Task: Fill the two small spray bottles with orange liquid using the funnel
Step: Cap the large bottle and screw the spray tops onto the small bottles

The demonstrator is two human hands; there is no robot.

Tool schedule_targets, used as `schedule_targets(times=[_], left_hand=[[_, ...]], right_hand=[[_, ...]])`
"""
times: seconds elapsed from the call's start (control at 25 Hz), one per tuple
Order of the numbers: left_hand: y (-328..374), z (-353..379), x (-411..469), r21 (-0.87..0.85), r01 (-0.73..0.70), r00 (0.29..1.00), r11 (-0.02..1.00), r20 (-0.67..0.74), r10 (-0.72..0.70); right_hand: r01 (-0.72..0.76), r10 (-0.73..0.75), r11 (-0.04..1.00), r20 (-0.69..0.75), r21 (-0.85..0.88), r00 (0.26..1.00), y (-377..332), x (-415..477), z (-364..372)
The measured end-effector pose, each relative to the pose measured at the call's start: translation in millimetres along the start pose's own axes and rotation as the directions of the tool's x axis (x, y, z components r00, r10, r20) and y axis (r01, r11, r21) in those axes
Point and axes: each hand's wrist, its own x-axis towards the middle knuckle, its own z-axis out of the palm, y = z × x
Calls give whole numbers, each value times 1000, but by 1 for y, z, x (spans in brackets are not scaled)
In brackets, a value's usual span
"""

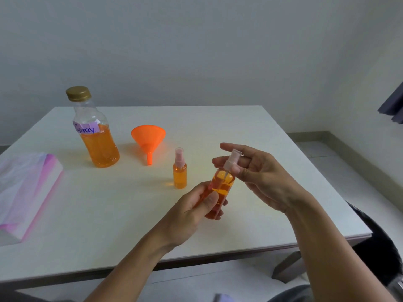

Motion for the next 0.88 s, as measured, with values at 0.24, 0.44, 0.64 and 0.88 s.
schedule_targets(times=[0.24, 0.44, 0.64, 0.88], left_hand=[[3, -2, 3, 186, -98, 968, 978, -212, 138], [4, 3, 0, 375, -120, 913, 919, -323, 251], [1, 5, 3, 240, -93, 946, 966, -280, 161], [0, 2, 2, 372, -38, 973, 927, -198, 119]], right_hand=[[89, -69, 993, -229, 77, 971, 4, 5, 21], [109, -84, 990, -259, 84, 962, 3, 9, 30], [97, -97, 995, -176, -11, 980, -1, 7, 28], [36, -147, 901, -226, -432, 963, -7, 3, 21]])
